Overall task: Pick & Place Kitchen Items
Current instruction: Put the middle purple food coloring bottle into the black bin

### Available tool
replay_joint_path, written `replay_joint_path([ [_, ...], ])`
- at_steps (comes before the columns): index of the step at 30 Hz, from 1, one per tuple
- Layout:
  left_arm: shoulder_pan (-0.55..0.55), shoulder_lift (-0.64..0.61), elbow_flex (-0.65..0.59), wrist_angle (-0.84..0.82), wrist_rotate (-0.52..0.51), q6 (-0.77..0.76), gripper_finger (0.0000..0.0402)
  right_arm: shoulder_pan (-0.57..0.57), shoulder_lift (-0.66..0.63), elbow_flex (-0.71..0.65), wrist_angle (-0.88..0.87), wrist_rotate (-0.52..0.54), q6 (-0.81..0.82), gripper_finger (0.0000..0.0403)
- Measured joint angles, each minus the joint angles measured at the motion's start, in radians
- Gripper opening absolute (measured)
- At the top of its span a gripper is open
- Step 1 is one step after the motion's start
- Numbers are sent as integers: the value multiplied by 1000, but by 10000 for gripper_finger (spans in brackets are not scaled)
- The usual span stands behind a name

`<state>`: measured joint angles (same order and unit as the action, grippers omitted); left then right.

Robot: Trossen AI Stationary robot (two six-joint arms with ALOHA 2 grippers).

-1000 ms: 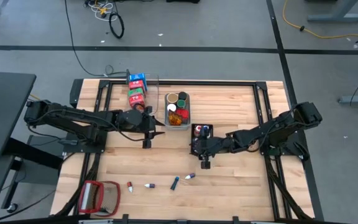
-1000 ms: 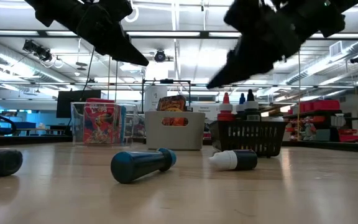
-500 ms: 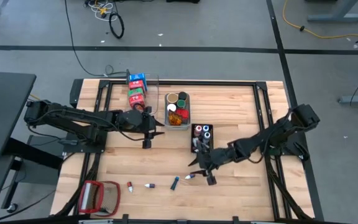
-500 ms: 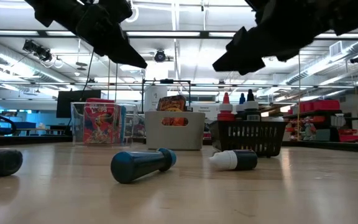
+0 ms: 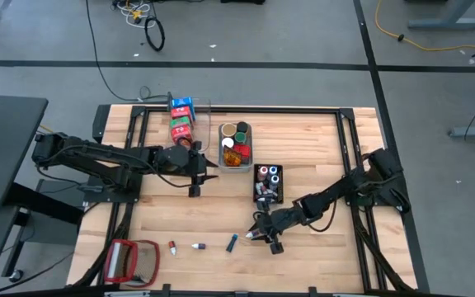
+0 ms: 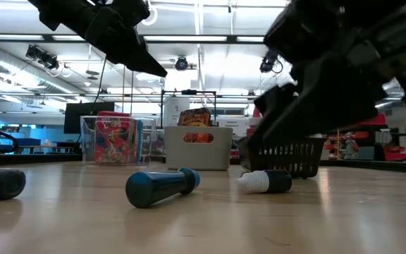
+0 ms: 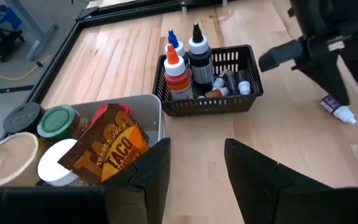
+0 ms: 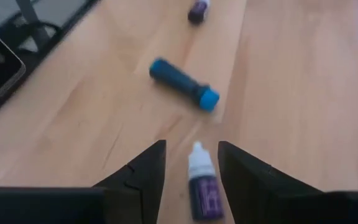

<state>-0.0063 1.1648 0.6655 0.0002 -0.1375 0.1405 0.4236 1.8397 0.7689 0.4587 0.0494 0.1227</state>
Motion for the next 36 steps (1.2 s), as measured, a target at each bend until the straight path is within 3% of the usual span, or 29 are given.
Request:
replay_joint_path([
  [21, 1, 0, 0, 22, 0, 84, 160, 0, 96, 2, 16, 46, 87, 153],
  [32, 1, 0, 0, 21, 0, 84, 160, -1, 97, 0, 24, 56, 29, 76],
  [36, 1, 0, 0, 21, 0, 84, 160, -2, 98, -2, 72, 67, 57, 74],
])
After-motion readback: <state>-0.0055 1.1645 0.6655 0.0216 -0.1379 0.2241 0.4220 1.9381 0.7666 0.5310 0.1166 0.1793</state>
